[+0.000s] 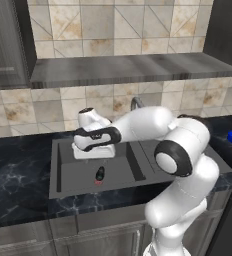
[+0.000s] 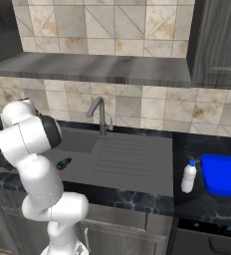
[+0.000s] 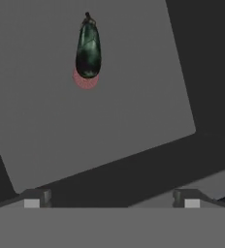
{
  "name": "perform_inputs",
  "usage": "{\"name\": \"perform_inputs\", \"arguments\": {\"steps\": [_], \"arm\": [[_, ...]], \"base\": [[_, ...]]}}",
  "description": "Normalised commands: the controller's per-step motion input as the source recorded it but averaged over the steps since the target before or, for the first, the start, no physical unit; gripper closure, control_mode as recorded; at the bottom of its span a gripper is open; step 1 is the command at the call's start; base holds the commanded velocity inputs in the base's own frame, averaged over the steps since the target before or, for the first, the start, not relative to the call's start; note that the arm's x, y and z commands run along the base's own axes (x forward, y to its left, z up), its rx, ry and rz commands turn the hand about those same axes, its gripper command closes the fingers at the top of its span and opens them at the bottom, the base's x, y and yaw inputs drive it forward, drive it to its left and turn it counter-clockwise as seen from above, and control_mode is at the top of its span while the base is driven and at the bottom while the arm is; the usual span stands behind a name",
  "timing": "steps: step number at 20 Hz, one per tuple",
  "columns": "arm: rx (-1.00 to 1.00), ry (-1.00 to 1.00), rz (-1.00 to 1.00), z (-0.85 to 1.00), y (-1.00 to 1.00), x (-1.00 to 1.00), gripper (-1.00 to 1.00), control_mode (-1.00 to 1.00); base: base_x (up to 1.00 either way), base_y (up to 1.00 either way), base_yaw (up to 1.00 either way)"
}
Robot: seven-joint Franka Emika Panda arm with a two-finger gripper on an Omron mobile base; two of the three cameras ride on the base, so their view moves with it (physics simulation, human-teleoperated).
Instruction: Pick up all produce items and place them in the sink. Turn on the sink faucet to wash them. Then turn the sink off and put them in the tray.
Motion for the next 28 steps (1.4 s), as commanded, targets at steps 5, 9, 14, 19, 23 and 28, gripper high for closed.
{"name": "perform_inputs", "arguments": {"steps": [5,9,14,19,23,28], "arm": [[0.01,-0.02,0.03,0.06,0.02,-0.25,-1.0,-1.0],[0.02,0.0,0.02,0.0,0.0,-0.15,-1.0,-1.0],[0.0,-0.04,0.07,0.05,0.08,-0.43,-1.0,-1.0],[0.0,-0.02,0.1,0.13,0.21,-0.44,-1.0,-1.0],[0.0,0.0,0.13,0.19,0.33,-0.35,-1.0,-1.0],[0.0,0.0,0.17,0.05,0.48,-0.21,-1.0,-1.0]], "base": [[0.0,0.0,0.0],[0.0,0.0,0.0],[0.0,0.0,0.0],[0.0,0.0,0.0],[0.0,0.0,0.0],[0.0,0.0,0.0]]}}
